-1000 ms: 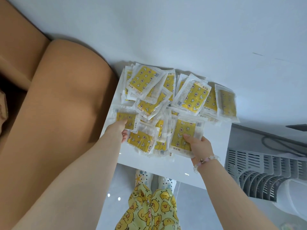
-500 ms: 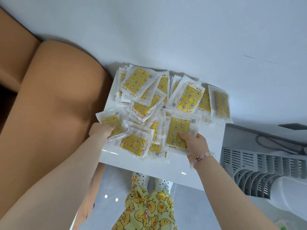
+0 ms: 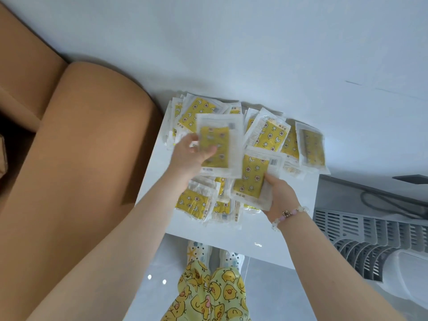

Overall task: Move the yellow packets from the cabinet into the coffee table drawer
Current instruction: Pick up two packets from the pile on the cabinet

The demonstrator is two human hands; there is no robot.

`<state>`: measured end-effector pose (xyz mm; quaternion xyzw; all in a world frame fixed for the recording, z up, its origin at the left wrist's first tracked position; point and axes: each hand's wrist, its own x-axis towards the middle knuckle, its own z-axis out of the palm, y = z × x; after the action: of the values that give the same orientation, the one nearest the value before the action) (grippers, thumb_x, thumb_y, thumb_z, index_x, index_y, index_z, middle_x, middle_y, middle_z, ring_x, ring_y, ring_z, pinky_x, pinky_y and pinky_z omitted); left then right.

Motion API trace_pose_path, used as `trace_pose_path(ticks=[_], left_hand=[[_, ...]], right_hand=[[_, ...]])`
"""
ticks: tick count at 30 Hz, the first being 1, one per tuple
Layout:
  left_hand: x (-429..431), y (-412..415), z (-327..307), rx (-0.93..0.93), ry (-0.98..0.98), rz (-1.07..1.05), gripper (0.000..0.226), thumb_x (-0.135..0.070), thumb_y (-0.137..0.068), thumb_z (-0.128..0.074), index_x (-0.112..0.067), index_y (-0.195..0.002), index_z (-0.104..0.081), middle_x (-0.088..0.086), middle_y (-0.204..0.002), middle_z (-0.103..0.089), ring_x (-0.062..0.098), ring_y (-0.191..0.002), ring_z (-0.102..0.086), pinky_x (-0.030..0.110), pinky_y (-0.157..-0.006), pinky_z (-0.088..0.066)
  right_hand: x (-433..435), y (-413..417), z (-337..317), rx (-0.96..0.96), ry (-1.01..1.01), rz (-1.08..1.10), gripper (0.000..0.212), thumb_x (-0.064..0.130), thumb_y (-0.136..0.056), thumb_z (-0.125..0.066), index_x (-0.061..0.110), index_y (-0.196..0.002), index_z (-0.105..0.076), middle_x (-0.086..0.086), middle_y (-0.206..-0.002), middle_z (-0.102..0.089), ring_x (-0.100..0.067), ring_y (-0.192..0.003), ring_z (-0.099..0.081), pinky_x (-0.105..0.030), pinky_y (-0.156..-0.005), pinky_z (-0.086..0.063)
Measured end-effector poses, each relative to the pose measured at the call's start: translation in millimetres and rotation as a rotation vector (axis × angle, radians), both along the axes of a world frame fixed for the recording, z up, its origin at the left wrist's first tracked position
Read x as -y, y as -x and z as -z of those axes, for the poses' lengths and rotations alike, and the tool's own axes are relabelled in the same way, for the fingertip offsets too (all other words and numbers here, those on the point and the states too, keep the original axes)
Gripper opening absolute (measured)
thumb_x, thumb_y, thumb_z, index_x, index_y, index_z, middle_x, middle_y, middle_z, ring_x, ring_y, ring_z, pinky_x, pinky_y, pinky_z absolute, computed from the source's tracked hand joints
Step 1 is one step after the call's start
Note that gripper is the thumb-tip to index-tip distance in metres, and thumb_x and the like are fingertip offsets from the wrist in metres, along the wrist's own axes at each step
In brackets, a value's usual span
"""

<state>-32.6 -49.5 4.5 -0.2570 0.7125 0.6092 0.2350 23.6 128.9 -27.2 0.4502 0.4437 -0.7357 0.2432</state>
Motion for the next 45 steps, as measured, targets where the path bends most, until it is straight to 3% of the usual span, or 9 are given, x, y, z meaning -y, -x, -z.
trace_pose_path(ticks=[3, 8, 12, 15, 19, 25, 30, 34, 45], left_hand=[[-28, -7, 0, 0.033, -0.034, 0.269, 0.035, -0.016, -0.081, -0.073, -0.018, -0.111, -0.055, -0.001, -0.095, -0.071, 0.002, -0.066, -0.066, 0.012, -0.052, -0.048], [-48, -13, 6, -0.003, 0.030, 0.363, 0.032, -0.018, -0.076, -0.079, -0.032, -0.085, -0.052, -0.007, -0.077, -0.068, 0.007, -0.064, -0.066, 0.026, -0.070, -0.053], [-60, -18, 8, -0.126, 0.218, 0.382, 0.027, -0.022, -0.072, -0.081, -0.022, -0.093, -0.064, -0.010, -0.074, -0.058, 0.004, -0.062, -0.056, 0.019, -0.058, -0.045], [-63, -20, 12, -0.184, 0.302, 0.353, 0.023, -0.021, -0.072, -0.079, -0.022, -0.088, -0.063, -0.006, -0.070, -0.047, 0.003, -0.056, -0.044, 0.011, -0.048, -0.033], [-59, -26, 12, -0.188, 0.247, 0.410, 0.037, -0.024, -0.071, -0.081, -0.022, -0.097, -0.054, -0.008, -0.061, -0.048, 0.004, -0.054, -0.045, 0.013, -0.051, -0.036], [-15, -9, 5, -0.026, 0.204, 0.673, 0.042, -0.015, -0.077, -0.076, -0.025, -0.112, -0.054, -0.006, -0.090, -0.064, 0.010, -0.079, -0.063, 0.017, -0.056, -0.044], [36, -32, 34, -0.074, 0.667, 1.055, 0.058, -0.011, -0.074, -0.073, -0.021, -0.126, -0.048, -0.004, -0.120, -0.049, 0.015, -0.113, -0.046, 0.030, -0.089, -0.044], [49, -56, 61, -0.197, 0.865, 1.229, 0.073, -0.026, -0.068, -0.077, -0.018, -0.131, -0.042, 0.001, -0.128, -0.041, 0.021, -0.118, -0.040, 0.030, -0.092, -0.036], [44, -70, 83, -0.445, 1.086, 1.110, 0.085, -0.039, -0.015, -0.094, -0.012, -0.088, -0.061, 0.005, -0.086, -0.060, 0.024, -0.074, -0.059, 0.034, -0.062, -0.049]], right_hand=[[-4, 4, -5, -0.023, 0.079, 0.046, 0.036, 0.021, -0.099, -0.039, 0.003, -0.125, -0.057, -0.013, -0.113, -0.066, -0.030, -0.112, -0.061, -0.047, -0.100, -0.046], [-8, 5, -13, -0.097, 0.282, 0.153, 0.064, 0.056, -0.096, -0.024, 0.010, -0.104, -0.068, -0.011, -0.098, -0.073, -0.023, -0.082, -0.072, -0.035, -0.064, -0.060], [1, 4, -1, -0.100, 0.031, -0.032, 0.051, 0.052, -0.075, -0.069, 0.013, -0.109, -0.068, -0.007, -0.102, -0.071, -0.023, -0.094, -0.068, -0.037, -0.088, -0.054], [3, 3, 9, -0.102, -0.179, -0.086, 0.011, 0.026, -0.083, -0.071, 0.016, -0.089, -0.070, -0.003, -0.089, -0.072, -0.021, -0.090, -0.068, -0.037, -0.089, -0.052], [4, -2, 16, -0.030, -0.144, -0.050, 0.079, 0.051, -0.049, -0.085, 0.013, -0.115, -0.063, -0.006, -0.110, -0.069, -0.026, -0.104, -0.064, -0.045, -0.097, -0.048], [-9, -5, 17, 0.039, -0.252, -0.073, 0.051, 0.037, -0.087, -0.065, 0.008, -0.127, -0.054, -0.004, -0.118, -0.062, -0.023, -0.113, -0.056, -0.041, -0.103, -0.042], [-19, -5, 19, 0.044, -0.295, -0.049, 0.062, 0.042, -0.084, -0.067, 0.010, -0.133, -0.049, -0.003, -0.128, -0.057, -0.025, -0.120, -0.052, -0.042, -0.105, -0.039], [-16, -8, 19, 0.051, -0.291, -0.041, 0.060, 0.042, -0.083, -0.068, 0.010, -0.131, -0.050, -0.004, -0.124, -0.059, -0.024, -0.117, -0.053, -0.044, -0.106, -0.039], [-15, -20, 28, 0.055, -0.278, -0.059, 0.058, 0.040, -0.083, -0.069, 0.012, -0.131, -0.053, -0.005, -0.125, -0.060, -0.025, -0.119, -0.054, -0.046, -0.106, -0.039]])
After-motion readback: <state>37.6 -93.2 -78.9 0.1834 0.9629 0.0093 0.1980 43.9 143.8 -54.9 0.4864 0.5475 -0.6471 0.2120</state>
